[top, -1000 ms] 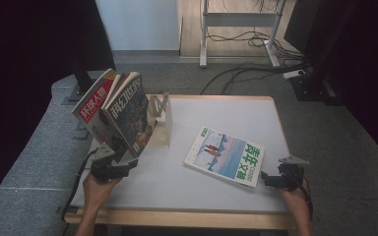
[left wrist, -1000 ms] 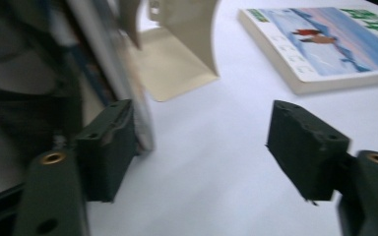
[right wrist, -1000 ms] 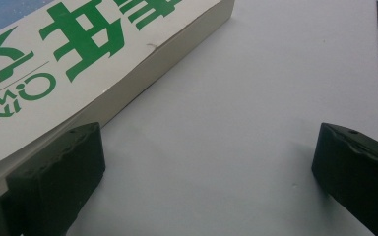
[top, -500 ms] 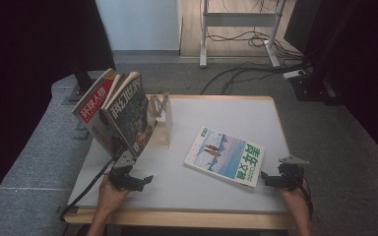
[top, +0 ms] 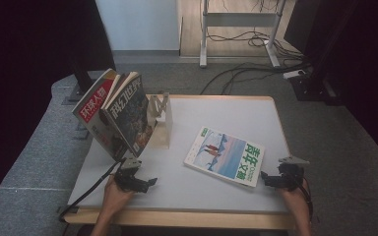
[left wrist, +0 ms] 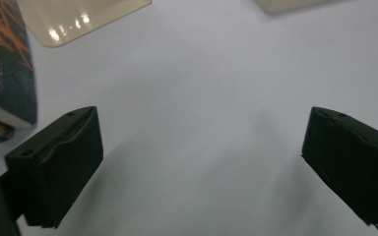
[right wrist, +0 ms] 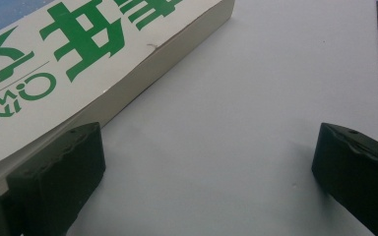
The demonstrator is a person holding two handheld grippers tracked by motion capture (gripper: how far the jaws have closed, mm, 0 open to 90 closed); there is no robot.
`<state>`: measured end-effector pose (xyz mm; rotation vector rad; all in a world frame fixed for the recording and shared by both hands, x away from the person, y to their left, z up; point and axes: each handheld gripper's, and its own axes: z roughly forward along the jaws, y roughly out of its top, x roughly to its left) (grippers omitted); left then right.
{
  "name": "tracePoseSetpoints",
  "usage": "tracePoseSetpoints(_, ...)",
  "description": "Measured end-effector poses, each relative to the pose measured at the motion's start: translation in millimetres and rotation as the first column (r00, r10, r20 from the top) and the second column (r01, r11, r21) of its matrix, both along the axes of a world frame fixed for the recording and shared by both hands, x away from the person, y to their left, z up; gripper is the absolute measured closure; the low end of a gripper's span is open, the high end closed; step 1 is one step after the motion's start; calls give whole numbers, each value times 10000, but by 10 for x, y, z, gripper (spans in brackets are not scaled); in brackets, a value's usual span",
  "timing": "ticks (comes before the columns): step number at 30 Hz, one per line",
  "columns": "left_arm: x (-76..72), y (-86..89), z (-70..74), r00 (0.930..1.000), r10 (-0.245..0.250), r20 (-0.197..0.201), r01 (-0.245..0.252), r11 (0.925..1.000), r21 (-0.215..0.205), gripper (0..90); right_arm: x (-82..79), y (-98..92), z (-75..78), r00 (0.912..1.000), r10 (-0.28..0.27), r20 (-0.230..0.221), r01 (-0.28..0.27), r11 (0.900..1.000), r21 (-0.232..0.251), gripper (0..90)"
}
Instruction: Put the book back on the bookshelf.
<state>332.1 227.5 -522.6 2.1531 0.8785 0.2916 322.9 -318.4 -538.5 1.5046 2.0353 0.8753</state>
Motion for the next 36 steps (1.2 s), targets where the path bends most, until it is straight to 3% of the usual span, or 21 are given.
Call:
tracePoseSetpoints(1, 19, -33, 19, 9999, -95, -98, 97, 9996, 273, 34, 0, 0, 0, 10000, 1, -2, -1, 10000, 0, 0)
tracePoseSetpoints(3, 35, -155, 70, 9989, -444, 149, 428, 9947, 930, 31, -2, 2, 2, 10000, 8, 17, -8, 10000, -12, 0)
tracePoseSetpoints(15, 264, -575, 250, 9908, -1355, 64, 1345, 9874, 833, 31, -1, -12, 45, 9996, 157, 232, -160, 9998, 125, 0)
tracePoseSetpoints(27, 415, -832, 348, 9837, -1796, -38, 1796, 9831, 350, 50, 91, 24, 203, 9984, 350, 444, -361, 9991, 244, 0)
tracePoseSetpoints(30, 449, -909, 360, 9822, -1878, -59, 1878, 9807, 536, 53, 121, 38, 213, 9983, 394, 438, -405, 9989, 246, 0)
tracePoseSetpoints(31, 475, -929, 360, 9814, -1918, -60, 1919, 9811, 256, 64, 159, 56, 217, 9980, 445, 450, -457, 9986, 259, 0)
tracePoseSetpoints(36, 521, -1027, 346, 9805, -1963, -93, 1966, 9792, 512, 64, 254, 106, 216, 9970, 661, 394, -672, 9974, 277, 0)
